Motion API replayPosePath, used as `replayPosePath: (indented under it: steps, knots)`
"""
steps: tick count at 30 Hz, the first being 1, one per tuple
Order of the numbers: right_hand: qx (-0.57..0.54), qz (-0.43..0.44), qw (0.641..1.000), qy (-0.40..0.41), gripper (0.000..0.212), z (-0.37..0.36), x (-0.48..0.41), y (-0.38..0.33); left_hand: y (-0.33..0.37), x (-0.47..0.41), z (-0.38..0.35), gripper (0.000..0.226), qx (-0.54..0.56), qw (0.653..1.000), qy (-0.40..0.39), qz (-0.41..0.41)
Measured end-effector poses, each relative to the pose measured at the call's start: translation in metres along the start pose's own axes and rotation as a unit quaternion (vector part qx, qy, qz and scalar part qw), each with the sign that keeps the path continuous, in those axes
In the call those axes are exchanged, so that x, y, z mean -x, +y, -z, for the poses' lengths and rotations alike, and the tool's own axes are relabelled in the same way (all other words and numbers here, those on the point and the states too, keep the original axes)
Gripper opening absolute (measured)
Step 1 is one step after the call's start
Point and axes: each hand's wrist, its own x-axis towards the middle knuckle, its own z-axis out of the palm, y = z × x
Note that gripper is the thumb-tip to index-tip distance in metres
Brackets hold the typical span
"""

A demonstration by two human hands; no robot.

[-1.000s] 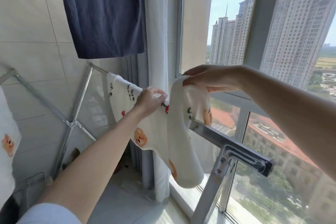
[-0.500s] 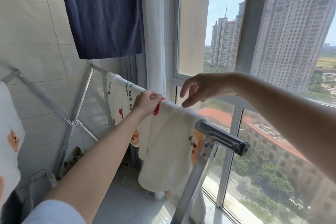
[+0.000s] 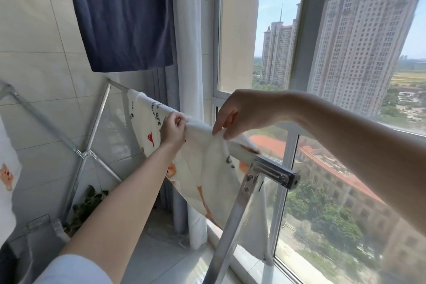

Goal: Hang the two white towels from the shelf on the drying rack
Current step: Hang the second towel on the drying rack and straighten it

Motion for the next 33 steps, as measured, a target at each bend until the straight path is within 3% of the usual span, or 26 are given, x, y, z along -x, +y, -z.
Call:
replayPosePath:
  steps: [5, 8, 11, 13, 19, 24, 26, 33]
  knots:
    - [-0.037, -0.036, 0.988, -0.143, 0.030, -0.003, 0.005, -0.002, -0.019, -0.008, 0.010, 0.008, -0.033, 0.994, 0.047, 0.089]
    - [0.010, -0.057, 0.993, -0.104, 0.030, -0.010, 0.001, 0.006, -0.024, -0.005, 0.012, 0.016, 0.030, 0.991, 0.004, 0.128]
    - [0.102, -0.087, 0.989, -0.060, 0.050, -0.017, -0.007, 0.016, -0.018, 0.002, 0.008, 0.040, 0.054, 0.989, -0.057, 0.128]
    - [0.118, -0.089, 0.987, -0.066, 0.058, -0.022, -0.011, 0.019, -0.013, 0.002, 0.003, 0.046, 0.025, 0.990, -0.051, 0.126]
    - [0.120, -0.084, 0.987, -0.070, 0.032, -0.017, -0.014, 0.017, -0.006, -0.006, -0.001, 0.029, 0.012, 0.994, -0.007, 0.105]
    - [0.021, -0.165, 0.959, -0.229, 0.018, -0.002, -0.009, 0.016, -0.004, -0.013, 0.002, 0.036, -0.035, 0.993, -0.033, 0.112]
    - [-0.003, -0.181, 0.951, -0.253, 0.012, 0.000, -0.007, 0.015, -0.001, -0.015, 0.003, 0.037, -0.053, 0.992, -0.030, 0.113]
    - [0.011, -0.132, 0.991, -0.036, 0.051, -0.021, -0.031, 0.018, 0.006, -0.011, -0.011, 0.025, -0.081, 0.996, -0.025, 0.036]
